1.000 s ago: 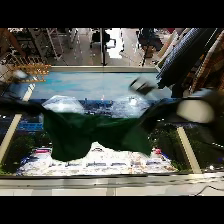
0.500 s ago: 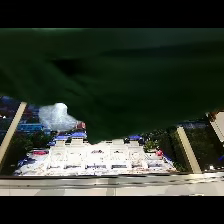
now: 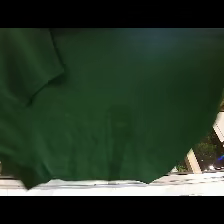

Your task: Fold the clothes and pants, and hang the long-sleeved shirts on hangers.

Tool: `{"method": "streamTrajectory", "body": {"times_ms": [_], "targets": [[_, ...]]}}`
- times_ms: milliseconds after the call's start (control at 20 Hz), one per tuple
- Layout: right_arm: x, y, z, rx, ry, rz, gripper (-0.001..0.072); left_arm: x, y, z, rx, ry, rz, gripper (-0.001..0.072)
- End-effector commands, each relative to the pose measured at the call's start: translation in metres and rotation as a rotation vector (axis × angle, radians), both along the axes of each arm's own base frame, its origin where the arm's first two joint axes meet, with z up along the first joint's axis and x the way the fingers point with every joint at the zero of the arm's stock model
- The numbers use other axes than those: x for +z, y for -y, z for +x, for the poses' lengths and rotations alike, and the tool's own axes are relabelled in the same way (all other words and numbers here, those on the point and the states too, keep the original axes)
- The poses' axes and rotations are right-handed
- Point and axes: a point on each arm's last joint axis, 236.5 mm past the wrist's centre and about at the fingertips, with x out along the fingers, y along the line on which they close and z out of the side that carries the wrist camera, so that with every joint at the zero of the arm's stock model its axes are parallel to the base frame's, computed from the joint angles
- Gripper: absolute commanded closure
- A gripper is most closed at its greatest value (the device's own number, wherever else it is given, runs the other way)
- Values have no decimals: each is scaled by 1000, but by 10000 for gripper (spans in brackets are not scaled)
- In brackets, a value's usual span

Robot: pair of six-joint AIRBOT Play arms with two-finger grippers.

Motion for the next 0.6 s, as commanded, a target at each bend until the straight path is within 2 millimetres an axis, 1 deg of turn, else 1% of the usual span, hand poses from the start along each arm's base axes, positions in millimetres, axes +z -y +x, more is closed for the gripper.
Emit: {"method": "streamTrajectory", "body": {"times_ms": [0, 50, 100, 150, 200, 250, 300, 350, 400, 450, 500, 550], "targets": [[-116, 2, 104, -119, -305, -98, 695, -146, 16, 106, -197, -359, -32, 697], [-161, -2, 138, -108, -388, -67, 695, -193, 20, 135, -211, -455, -28, 697], [-201, -7, 170, -85, -440, -22, 695, -242, 19, 165, -207, -537, -34, 697], [-242, -10, 205, -64, -470, 30, 695, -284, 17, 190, -193, -595, -53, 697], [-278, -10, 240, -50, -472, 81, 695, -327, 14, 213, -177, -644, -87, 697], [-306, -10, 267, -38, -456, 126, 696, -364, 10, 232, -154, -680, -120, 689], [-334, -11, 294, -27, -424, 201, 694, -398, 5, 247, -125, -708, -150, 569], [-356, -11, 316, -27, -389, 301, 693, -422, -1, 256, -100, -729, -172, 309], [-372, -6, 329, -58, -379, 450, 590, -435, 0, 259, -100, -742, -191, 191], [-384, -1, 332, -101, -402, 593, 348, -440, -5, 257, -102, -756, -196, 175], [-394, 5, 325, -138, -457, 702, 197, -442, -9, 248, -119, -779, -191, 175], [-405, 11, 310, -160, -556, 763, 192, -445, -14, 232, -148, -825, -160, 175]]}}
